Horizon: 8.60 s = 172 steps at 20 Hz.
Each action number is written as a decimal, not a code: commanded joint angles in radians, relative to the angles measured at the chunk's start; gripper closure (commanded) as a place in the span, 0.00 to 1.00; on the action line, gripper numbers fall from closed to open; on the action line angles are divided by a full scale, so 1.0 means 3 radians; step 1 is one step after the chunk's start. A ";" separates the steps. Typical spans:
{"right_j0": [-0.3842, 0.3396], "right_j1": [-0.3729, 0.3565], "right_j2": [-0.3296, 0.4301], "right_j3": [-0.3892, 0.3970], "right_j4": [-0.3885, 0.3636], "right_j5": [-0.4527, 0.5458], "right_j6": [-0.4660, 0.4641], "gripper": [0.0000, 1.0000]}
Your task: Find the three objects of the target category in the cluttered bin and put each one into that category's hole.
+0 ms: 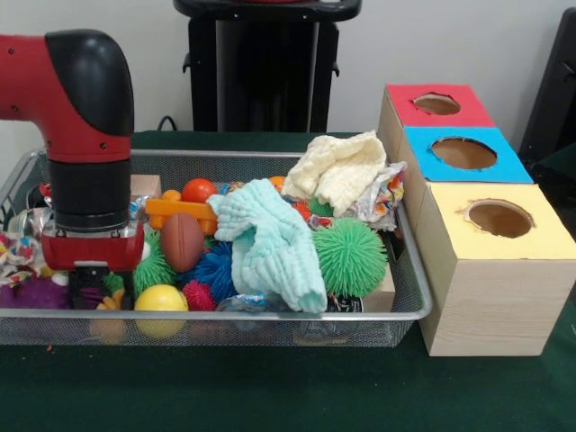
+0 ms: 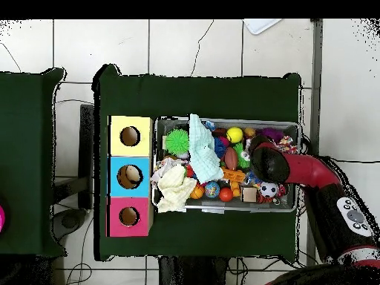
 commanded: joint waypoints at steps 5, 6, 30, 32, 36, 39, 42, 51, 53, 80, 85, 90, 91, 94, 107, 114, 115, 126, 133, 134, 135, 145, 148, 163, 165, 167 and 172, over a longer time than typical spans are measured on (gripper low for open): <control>-0.0428 0.0722 0.0645 0.0171 0.0472 0.0604 -0.0256 0.00; -0.0436 0.0725 0.0656 0.0179 0.0489 0.0602 -0.0255 0.00; -0.0591 0.0709 0.0923 0.0438 0.0668 0.0652 -0.0143 1.00; -0.0600 0.0665 0.0938 0.0480 0.0698 0.0700 -0.0124 1.00; -0.0626 0.0512 0.0987 0.0620 0.0787 0.0853 -0.0108 1.00; -0.0630 0.0394 0.1017 0.0714 0.0877 0.0944 -0.0075 1.00; -0.0621 0.0270 0.1034 0.0800 0.0960 0.1029 -0.0051 1.00; -0.0561 0.0135 0.1002 0.0848 0.1035 0.1080 -0.0075 1.00; -0.0556 0.0123 0.0996 0.0859 0.1035 0.1085 -0.0095 1.00; -0.0450 -0.0445 0.0953 0.1213 0.1243 0.1509 0.0102 1.00; -0.0462 -0.0623 0.1020 0.1368 0.1389 0.1614 0.0160 1.00; -0.0406 -0.0650 0.0987 0.1398 0.1463 0.1540 0.0195 1.00; -0.0393 -0.0655 0.0983 0.1402 0.1478 0.1526 0.0200 1.00; -0.0357 -0.0685 0.0956 0.1422 0.1518 0.1502 0.0237 1.00; -0.0101 -0.0773 0.0805 0.1743 0.1663 0.0957 0.0645 1.00; 0.0024 -0.0895 0.0743 0.2052 0.1766 0.0648 0.0834 1.00; 0.0042 -0.0905 0.0733 0.2090 0.1785 0.0607 0.0846 1.00; 0.0251 -0.1063 0.0597 0.2340 0.2054 0.0390 0.0898 1.00; 0.0265 -0.1335 0.0677 0.2597 0.2266 0.0441 0.0895 1.00; 0.0271 -0.1376 0.0691 0.2627 0.2302 0.0456 0.0897 1.00; 0.0279 -0.1415 0.0698 0.2647 0.2337 0.0475 0.0893 1.00; 0.0422 -0.1538 0.0561 0.2708 0.2603 0.0464 0.0905 1.00; 0.0498 -0.1436 0.0476 0.2675 0.2633 0.0361 0.0890 1.00; 0.0829 -0.1090 0.0395 0.2806 0.2809 -0.0288 0.1037 1.00; 0.0883 -0.1086 0.0381 0.2832 0.2861 -0.0343 0.1062 1.00; 0.0920 -0.1104 0.0397 0.2887 0.2918 -0.0393 0.1097 1.00; 0.0942 -0.1228 0.0475 0.2998 0.3062 -0.0351 0.1104 1.00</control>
